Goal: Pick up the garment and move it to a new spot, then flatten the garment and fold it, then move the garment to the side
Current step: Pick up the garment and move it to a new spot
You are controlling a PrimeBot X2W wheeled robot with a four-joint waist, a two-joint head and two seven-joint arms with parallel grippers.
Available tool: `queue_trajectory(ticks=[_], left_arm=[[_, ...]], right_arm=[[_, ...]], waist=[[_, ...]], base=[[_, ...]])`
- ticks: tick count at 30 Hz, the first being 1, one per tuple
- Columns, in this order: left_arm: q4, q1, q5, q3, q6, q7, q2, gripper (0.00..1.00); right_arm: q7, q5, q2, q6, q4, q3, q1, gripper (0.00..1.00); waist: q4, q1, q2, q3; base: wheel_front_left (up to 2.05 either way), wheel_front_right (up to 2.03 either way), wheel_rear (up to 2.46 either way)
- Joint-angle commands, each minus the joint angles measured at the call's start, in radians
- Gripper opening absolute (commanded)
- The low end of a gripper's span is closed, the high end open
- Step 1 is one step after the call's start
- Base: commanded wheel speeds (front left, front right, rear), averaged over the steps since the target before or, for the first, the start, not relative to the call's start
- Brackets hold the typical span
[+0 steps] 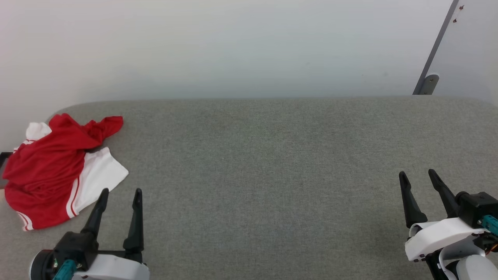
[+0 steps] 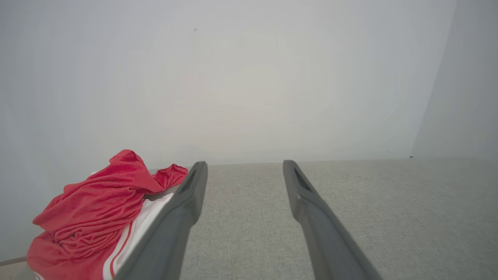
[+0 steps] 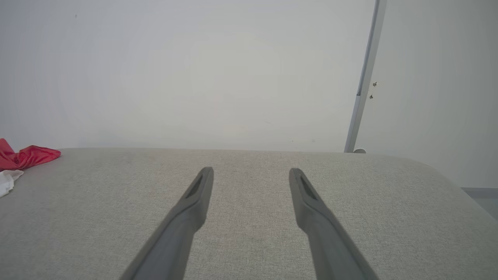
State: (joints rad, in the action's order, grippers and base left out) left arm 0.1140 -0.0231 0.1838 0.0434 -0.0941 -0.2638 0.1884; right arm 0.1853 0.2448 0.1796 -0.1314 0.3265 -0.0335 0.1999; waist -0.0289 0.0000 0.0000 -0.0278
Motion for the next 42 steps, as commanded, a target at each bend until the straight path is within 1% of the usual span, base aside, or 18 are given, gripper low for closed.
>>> queue_trajectory(ticks=[1,8,12,17,22,31,36,42], left_arm=[[0.004,0.005,0.008,0.005,-0.005,-0.001,-0.002,1.0],[0.02,0.005,0.029,0.011,-0.011,-0.001,-0.005,1.0],[0.034,-0.003,0.047,0.017,-0.014,-0.001,0.003,1.0],[0.046,-0.004,0.074,0.041,-0.011,0.006,0.019,1.0],[0.045,0.004,0.091,0.063,0.001,0.028,0.038,1.0],[-0.009,0.047,0.118,0.103,0.03,0.078,0.059,1.0],[-0.039,0.068,0.128,0.116,0.04,0.097,0.067,1.0],[-0.069,0.068,0.144,0.115,0.045,0.123,0.069,1.0]], right_arm=[[0.007,0.005,0.004,0.001,0.002,0.002,0.0,1.0],[0.01,0.01,0.005,0.001,0.002,0.004,-0.008,1.0],[0.012,0.015,0.003,0.001,-0.004,-0.007,-0.016,1.0],[0.006,0.026,0.004,0.001,-0.008,-0.034,-0.029,1.0],[0.002,0.038,0.012,0.001,-0.014,-0.068,-0.038,1.0],[-0.004,0.062,0.011,0.001,-0.016,-0.123,-0.046,1.0],[0.0,0.076,0.006,0.001,-0.009,-0.142,-0.049,1.0],[0.003,0.078,0.008,0.001,-0.005,-0.147,-0.047,1.0]], waist=[[0.0,0.0,0.0,-0.001],[0.006,0.0,0.0,-0.004],[0.033,0.0,0.0,-0.011],[0.092,0.0,0.0,-0.028],[0.172,0.0,0.0,-0.051],[0.313,0.0,0.0,-0.089],[0.364,0.0,0.0,-0.102],[0.381,0.0,0.0,-0.099]], base=[[0.0,0.0,0.0],[0.0,0.0,0.0],[0.0,0.0,0.0],[0.0,0.0,0.0],[0.0,0.0,0.0],[0.0,0.0,0.0],[0.0,0.0,0.0],[0.0,0.0,0.0]])
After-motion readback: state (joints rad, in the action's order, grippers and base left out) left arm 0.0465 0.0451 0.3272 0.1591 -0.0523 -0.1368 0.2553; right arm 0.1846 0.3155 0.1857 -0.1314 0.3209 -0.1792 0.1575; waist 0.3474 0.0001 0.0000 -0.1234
